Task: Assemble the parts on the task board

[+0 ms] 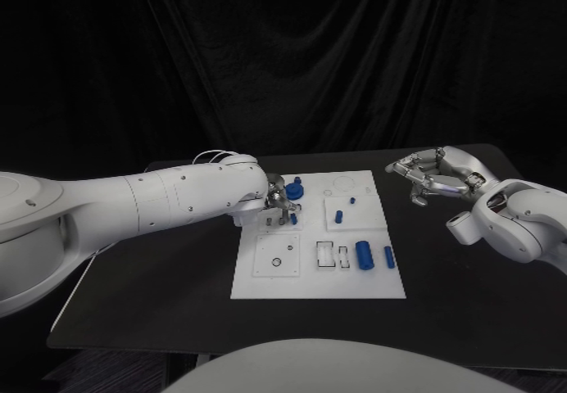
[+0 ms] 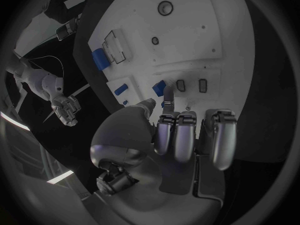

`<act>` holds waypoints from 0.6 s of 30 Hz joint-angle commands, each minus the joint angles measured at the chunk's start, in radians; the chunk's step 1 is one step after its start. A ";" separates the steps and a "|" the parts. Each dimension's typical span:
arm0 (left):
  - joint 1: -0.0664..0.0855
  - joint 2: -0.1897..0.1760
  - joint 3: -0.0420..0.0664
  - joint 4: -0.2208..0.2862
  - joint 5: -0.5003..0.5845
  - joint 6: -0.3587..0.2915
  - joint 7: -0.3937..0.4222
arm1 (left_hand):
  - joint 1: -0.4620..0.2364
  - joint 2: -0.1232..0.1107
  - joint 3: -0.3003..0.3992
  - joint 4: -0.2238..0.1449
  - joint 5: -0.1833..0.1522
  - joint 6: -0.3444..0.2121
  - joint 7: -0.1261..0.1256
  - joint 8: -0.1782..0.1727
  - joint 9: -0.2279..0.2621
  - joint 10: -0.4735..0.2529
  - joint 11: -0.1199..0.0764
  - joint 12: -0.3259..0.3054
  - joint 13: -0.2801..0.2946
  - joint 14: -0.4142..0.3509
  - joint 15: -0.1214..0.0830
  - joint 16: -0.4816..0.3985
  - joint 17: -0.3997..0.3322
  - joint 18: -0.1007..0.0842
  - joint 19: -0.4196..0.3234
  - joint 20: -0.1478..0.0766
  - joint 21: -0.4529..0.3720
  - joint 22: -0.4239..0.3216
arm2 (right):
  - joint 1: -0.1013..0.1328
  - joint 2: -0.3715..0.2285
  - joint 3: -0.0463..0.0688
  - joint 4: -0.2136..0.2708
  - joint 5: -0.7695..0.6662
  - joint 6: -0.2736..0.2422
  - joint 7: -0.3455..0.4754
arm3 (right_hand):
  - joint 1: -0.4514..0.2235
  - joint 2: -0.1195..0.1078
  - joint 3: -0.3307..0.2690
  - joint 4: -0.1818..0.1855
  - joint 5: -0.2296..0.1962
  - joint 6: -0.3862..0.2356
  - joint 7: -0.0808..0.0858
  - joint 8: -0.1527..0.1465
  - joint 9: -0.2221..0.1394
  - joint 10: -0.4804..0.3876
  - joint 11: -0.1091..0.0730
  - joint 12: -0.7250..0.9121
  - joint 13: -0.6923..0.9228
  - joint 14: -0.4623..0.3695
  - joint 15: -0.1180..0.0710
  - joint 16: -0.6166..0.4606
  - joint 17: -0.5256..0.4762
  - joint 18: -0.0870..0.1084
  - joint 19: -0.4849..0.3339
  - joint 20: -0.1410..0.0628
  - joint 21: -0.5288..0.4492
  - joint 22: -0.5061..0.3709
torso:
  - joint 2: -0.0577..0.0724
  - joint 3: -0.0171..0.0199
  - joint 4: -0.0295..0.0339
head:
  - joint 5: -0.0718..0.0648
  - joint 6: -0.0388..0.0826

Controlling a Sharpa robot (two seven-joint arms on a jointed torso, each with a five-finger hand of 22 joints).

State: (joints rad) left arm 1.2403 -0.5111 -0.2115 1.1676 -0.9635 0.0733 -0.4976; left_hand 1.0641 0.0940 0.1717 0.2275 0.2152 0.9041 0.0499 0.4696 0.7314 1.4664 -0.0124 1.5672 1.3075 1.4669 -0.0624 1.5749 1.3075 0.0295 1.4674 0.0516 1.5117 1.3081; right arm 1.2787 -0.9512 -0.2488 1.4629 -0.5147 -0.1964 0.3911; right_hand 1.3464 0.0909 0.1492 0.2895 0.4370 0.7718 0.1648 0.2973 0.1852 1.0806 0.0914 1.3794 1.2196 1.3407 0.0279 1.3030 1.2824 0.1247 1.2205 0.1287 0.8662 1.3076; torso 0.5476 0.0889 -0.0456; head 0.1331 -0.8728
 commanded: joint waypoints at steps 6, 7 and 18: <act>-0.007 0.010 0.001 -0.002 -0.001 0.009 0.025 | -0.004 -0.001 0.004 -0.003 -0.003 -0.004 0.004 -0.010 0.002 0.104 -0.005 0.004 0.263 0.104 -0.005 -0.004 0.263 0.008 0.002 -0.006 -0.004 0.108 | -0.003 0.003 0.001 -0.003 0.002 0.019 -0.013 | 0.001 0.007 -0.003 0.003 -0.001 -0.008 0.002 0.006 -0.002 -0.002 0.001 0.005 -0.002 0.003 0.001 0.003 -0.001 0.013 -0.005 0.006 -0.008 0.080 | 0.000 -0.0006 -0.0007 | -0.008 0.000; -0.007 0.010 0.001 -0.003 -0.001 0.009 0.026 | -0.004 -0.001 0.004 -0.003 -0.003 -0.004 0.005 -0.011 0.002 0.104 -0.004 0.004 0.263 0.104 -0.005 -0.004 0.263 0.008 0.002 -0.006 -0.005 0.108 | -0.003 0.004 0.001 -0.003 0.002 0.020 -0.013 | 0.001 0.007 -0.003 0.003 -0.001 -0.008 0.002 0.006 -0.002 -0.002 0.001 0.005 -0.002 0.003 0.001 0.003 -0.001 0.013 -0.005 0.006 -0.008 0.080 | 0.000 -0.0006 -0.0005 | -0.009 0.000; -0.012 0.016 0.001 -0.011 -0.001 0.021 0.025 | -0.005 -0.001 0.005 -0.003 -0.003 -0.004 0.005 -0.014 0.002 0.104 -0.004 0.004 0.263 0.104 -0.005 -0.004 0.263 0.009 -0.001 -0.006 -0.006 0.104 | -0.003 0.008 0.001 -0.009 0.002 0.026 -0.013 | 0.001 0.008 -0.003 0.003 -0.001 -0.009 0.002 0.006 -0.002 -0.002 0.001 0.005 -0.002 0.003 0.001 0.003 0.000 0.013 -0.005 0.006 -0.010 0.080 | 0.000 -0.0004 0.0002 | -0.010 0.000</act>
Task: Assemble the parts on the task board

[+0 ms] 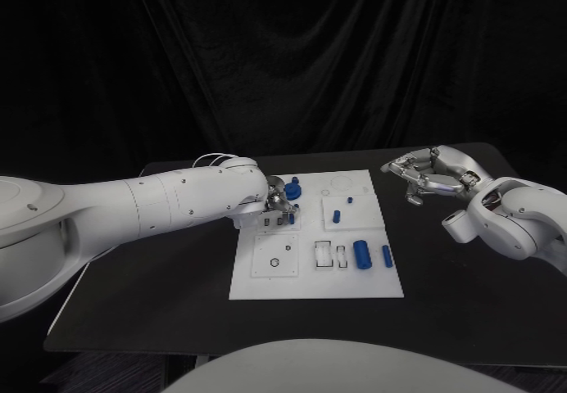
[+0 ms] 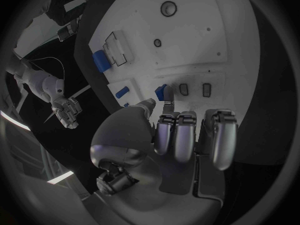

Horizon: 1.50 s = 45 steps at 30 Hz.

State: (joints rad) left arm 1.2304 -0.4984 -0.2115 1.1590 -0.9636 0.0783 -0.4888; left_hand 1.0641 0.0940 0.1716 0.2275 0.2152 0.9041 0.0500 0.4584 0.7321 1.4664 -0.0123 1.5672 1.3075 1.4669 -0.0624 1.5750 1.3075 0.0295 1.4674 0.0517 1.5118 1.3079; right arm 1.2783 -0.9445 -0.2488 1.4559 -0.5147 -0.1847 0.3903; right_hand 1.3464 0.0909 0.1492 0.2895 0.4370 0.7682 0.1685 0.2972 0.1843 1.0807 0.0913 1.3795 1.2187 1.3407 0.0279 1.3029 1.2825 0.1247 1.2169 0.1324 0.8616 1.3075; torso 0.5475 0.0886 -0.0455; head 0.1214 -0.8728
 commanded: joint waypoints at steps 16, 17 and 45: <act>-0.007 0.007 0.001 -0.005 -0.001 0.030 0.012 | 0.004 -0.005 0.012 -0.019 0.003 0.002 0.005 -0.019 0.005 0.104 -0.004 0.004 0.263 0.104 -0.004 -0.004 0.263 0.010 -0.004 -0.006 -0.010 0.099 | -0.004 0.003 0.001 -0.007 0.002 0.024 -0.018 | 0.001 0.008 -0.003 0.003 -0.001 -0.005 -0.002 0.006 -0.001 -0.002 0.001 0.005 -0.001 0.003 0.001 0.003 -0.001 0.013 -0.002 0.003 -0.005 0.080 | -0.001 0.0005 0.0003 | 0.003 0.000; -0.007 0.007 0.001 -0.005 -0.001 0.031 0.012 | 0.004 -0.005 0.012 -0.019 0.003 0.002 0.005 -0.019 0.005 0.104 -0.004 0.004 0.263 0.104 -0.004 -0.004 0.263 0.010 -0.004 -0.006 -0.010 0.099 | -0.004 0.003 0.001 -0.007 0.002 0.024 -0.019 | 0.000 0.009 -0.004 0.003 -0.002 -0.007 -0.002 0.006 -0.001 -0.003 0.002 0.005 -0.002 0.003 0.001 0.003 -0.001 0.013 -0.001 0.003 -0.005 0.080 | -0.001 0.0004 0.0002 | 0.004 0.000; -0.009 -0.001 0.001 -0.007 -0.001 0.033 0.025 | 0.015 -0.048 0.198 -0.181 0.197 0.044 0.002 -0.119 0.043 0.104 -0.008 0.004 0.263 0.104 -0.009 -0.004 0.263 0.012 -0.007 -0.010 -0.023 0.092 | -0.005 0.001 0.001 -0.005 0.002 0.042 -0.039 | 0.005 0.010 -0.003 -0.001 0.001 -0.008 -0.003 0.008 -0.002 -0.009 0.001 0.003 -0.007 0.001 0.001 0.002 -0.004 0.015 -0.005 0.003 -0.013 0.078 | 0.000 0.0004 -0.0006 | 0.011 0.000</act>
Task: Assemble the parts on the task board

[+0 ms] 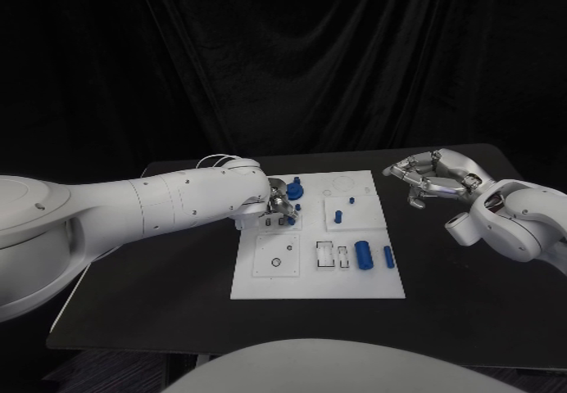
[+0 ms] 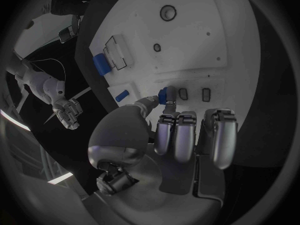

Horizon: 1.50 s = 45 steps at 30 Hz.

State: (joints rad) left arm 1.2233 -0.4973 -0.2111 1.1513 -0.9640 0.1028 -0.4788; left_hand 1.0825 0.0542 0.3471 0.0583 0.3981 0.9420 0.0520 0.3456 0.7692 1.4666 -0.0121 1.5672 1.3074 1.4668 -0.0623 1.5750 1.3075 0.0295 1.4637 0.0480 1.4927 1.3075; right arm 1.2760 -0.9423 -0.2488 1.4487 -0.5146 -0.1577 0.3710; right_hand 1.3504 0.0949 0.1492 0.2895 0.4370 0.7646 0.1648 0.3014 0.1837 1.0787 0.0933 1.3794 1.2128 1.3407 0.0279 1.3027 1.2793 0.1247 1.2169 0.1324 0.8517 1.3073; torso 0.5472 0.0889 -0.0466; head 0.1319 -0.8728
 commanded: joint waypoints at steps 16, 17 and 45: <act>-0.002 -0.044 0.001 0.030 -0.001 -0.052 0.007 | -0.065 -0.032 0.143 -0.078 0.082 0.031 -0.003 -0.022 0.053 0.104 -0.011 0.004 0.263 0.104 -0.011 -0.004 0.263 0.013 -0.002 -0.009 -0.008 0.096 | -0.003 -0.009 0.001 0.006 0.002 0.027 -0.032 | 0.001 0.006 -0.003 -0.001 0.001 -0.005 0.001 0.005 -0.001 -0.012 -0.001 0.002 -0.005 -0.001 0.001 0.000 -0.003 0.016 -0.006 0.003 -0.007 0.077 | 0.000 -0.0002 0.0017 | 0.000 0.000; -0.002 -0.047 0.001 0.032 -0.001 -0.057 0.007 | -0.065 -0.032 0.143 -0.078 0.082 0.031 -0.003 -0.022 0.053 0.104 -0.011 0.004 0.263 0.104 -0.011 -0.004 0.263 0.013 -0.002 -0.009 -0.008 0.096 | -0.003 -0.009 0.001 0.006 0.002 0.027 -0.032 | 0.001 0.006 -0.003 -0.001 0.001 -0.005 0.001 0.005 -0.001 -0.012 -0.001 0.002 -0.005 -0.001 0.001 0.000 -0.003 0.016 -0.006 0.003 -0.007 0.077 | 0.000 -0.0003 0.0016 | 0.001 0.000; -0.035 -0.106 0.000 0.073 -0.001 -0.167 0.049 | -0.098 -0.028 0.161 -0.076 0.043 0.034 -0.002 -0.033 0.067 0.104 -0.011 0.004 0.263 0.104 -0.012 -0.004 0.263 0.014 -0.005 -0.009 -0.012 0.091 | -0.006 -0.008 0.001 0.001 0.002 0.044 -0.041 | 0.001 0.006 -0.004 0.001 0.001 -0.005 0.002 0.006 -0.002 -0.015 -0.001 0.001 -0.007 -0.002 0.001 0.000 -0.004 0.016 -0.007 0.003 -0.009 0.077 | 0.000 -0.0008 0.0035 | 0.008 0.000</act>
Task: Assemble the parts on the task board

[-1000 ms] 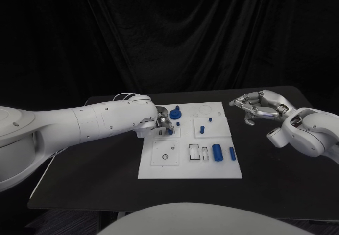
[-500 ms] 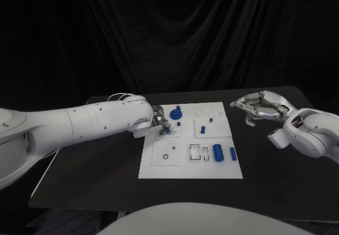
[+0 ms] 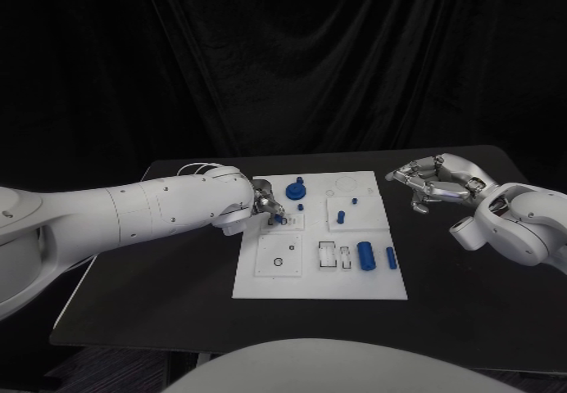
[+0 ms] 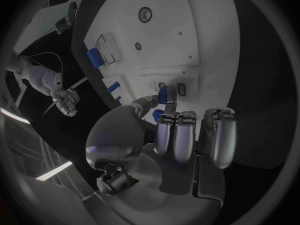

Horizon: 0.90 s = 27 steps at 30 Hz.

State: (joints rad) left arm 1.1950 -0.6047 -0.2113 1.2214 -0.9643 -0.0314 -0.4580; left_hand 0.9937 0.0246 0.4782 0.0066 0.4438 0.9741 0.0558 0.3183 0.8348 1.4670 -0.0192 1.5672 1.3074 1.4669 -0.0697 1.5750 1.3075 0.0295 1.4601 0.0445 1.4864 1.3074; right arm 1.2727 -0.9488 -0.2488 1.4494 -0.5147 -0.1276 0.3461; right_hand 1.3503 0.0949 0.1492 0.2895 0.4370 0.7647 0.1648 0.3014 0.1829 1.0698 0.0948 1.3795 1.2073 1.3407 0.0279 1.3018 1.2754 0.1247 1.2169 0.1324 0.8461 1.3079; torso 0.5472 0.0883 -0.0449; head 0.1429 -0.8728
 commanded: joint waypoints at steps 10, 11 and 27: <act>-0.024 0.006 0.000 0.000 -0.001 -0.059 0.050 | -0.013 0.005 0.032 -0.022 -0.005 0.002 -0.006 -0.007 0.002 0.104 -0.004 0.004 0.263 0.104 -0.004 -0.004 0.263 0.015 -0.003 -0.006 -0.007 0.088 | -0.003 -0.003 0.001 0.001 0.002 0.013 -0.015 | 0.001 0.006 -0.004 0.001 0.001 -0.006 0.002 0.006 -0.001 -0.006 -0.002 0.001 -0.001 -0.002 0.001 0.000 0.000 0.016 -0.007 0.003 -0.003 0.076 | 0.000 0.0002 -0.0019 | -0.001 0.000; -0.025 0.006 0.000 -0.001 -0.001 -0.060 0.051 | -0.013 0.005 0.032 -0.022 -0.005 0.002 -0.006 -0.007 0.002 0.104 -0.004 0.004 0.263 0.104 -0.004 -0.004 0.263 0.015 -0.003 -0.006 -0.007 0.088 | -0.003 -0.004 0.001 0.001 0.002 0.013 -0.015 | 0.001 0.006 -0.004 0.001 0.001 -0.006 0.002 0.006 -0.001 -0.006 -0.002 0.001 -0.001 -0.002 0.001 0.000 0.000 0.016 -0.007 0.003 -0.003 0.076 | 0.000 0.0000 -0.0018 | 0.000 0.000; -0.030 0.008 0.000 -0.007 -0.001 -0.064 0.059 | -0.016 0.008 0.034 -0.020 -0.005 0.003 -0.005 -0.009 0.003 0.104 -0.003 0.004 0.263 0.104 -0.004 -0.004 0.263 0.015 -0.004 -0.006 -0.008 0.086 | -0.005 -0.003 0.001 0.000 0.002 0.019 -0.021 | 0.001 0.006 -0.005 0.001 0.001 -0.007 0.002 0.007 -0.001 -0.008 -0.002 0.001 -0.003 -0.003 0.001 0.000 -0.002 0.016 -0.009 0.003 -0.006 0.075 | -0.001 0.0008 -0.0016 | 0.002 0.000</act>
State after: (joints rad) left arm 1.1684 -0.5993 -0.2106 1.2162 -0.9643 -0.0870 -0.4159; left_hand 0.9771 0.0201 0.4988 -0.0058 0.4413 0.9792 0.0573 0.3133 0.8391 1.4669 -0.0190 1.5672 1.3075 1.4669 -0.0696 1.5750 1.3075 0.0296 1.4602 0.0446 1.4824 1.3073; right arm 1.2699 -0.9507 -0.2488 1.4494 -0.5147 -0.1202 0.3417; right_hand 1.3503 0.0949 0.1492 0.2895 0.4370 0.7647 0.1648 0.3053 0.1831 1.0699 0.0947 1.3794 1.2054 1.3407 0.0279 1.3018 1.2743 0.1247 1.2132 0.1360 0.8461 1.3077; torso 0.5469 0.0888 -0.0472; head 0.1459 -0.8728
